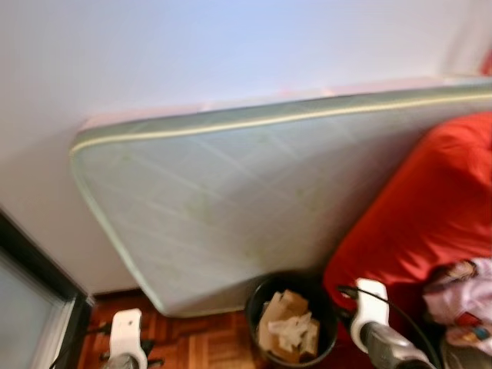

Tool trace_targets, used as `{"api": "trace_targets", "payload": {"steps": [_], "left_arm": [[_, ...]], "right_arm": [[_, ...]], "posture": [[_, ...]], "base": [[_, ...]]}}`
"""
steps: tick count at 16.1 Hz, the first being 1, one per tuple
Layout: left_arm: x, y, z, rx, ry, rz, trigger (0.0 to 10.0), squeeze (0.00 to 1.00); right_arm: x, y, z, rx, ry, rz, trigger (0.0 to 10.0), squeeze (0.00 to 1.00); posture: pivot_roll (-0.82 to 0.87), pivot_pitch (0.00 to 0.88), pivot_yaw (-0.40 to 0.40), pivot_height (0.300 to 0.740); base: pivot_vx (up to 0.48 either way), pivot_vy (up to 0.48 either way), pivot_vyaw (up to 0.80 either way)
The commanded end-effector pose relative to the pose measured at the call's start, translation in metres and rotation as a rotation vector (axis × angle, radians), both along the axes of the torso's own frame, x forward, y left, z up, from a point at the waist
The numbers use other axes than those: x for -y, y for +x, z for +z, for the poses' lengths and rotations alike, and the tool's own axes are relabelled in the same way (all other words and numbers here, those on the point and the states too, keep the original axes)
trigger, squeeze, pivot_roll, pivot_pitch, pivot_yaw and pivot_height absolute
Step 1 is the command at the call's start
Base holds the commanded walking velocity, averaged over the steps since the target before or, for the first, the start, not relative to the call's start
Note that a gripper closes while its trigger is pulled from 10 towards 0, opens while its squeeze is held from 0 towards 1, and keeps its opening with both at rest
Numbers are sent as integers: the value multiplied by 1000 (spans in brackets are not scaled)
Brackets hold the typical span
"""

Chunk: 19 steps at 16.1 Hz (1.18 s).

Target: Clean up the room

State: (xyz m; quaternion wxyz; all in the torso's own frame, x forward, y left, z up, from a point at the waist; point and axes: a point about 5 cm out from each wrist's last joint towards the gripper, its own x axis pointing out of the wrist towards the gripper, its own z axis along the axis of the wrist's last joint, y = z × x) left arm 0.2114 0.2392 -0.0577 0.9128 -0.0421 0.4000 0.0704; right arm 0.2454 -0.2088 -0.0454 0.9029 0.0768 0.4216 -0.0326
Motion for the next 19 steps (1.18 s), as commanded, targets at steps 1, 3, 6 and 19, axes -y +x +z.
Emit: {"api": "trace_targets", "payload": {"steps": [1, 3, 6, 19], "left_arm": [[-3, -4, -2, -20, 5, 0, 10000, 0], [-3, -4, -2, -19, 4, 1, 10000, 0], [-3, -4, -2, -20, 6, -2, 10000, 0], [-3, -4, -1, -21, 7, 3, 10000, 0]], "right_arm": [[-6, 3, 1, 6, 13, 6, 10000, 0], [-6, 4, 1, 7, 14, 6, 10000, 0], [-6, 4, 1, 7, 15, 6, 10000, 0], [-6, 4, 2, 10, 14, 5, 10000, 0]], "posture": [[53, 0, 40, 740], [53, 0, 41, 740], [52, 0, 42, 740], [51, 0, 43, 740]], "base": [[0, 0, -788], [0, 0, -788], [0, 0, -788], [0, 0, -779]]}}
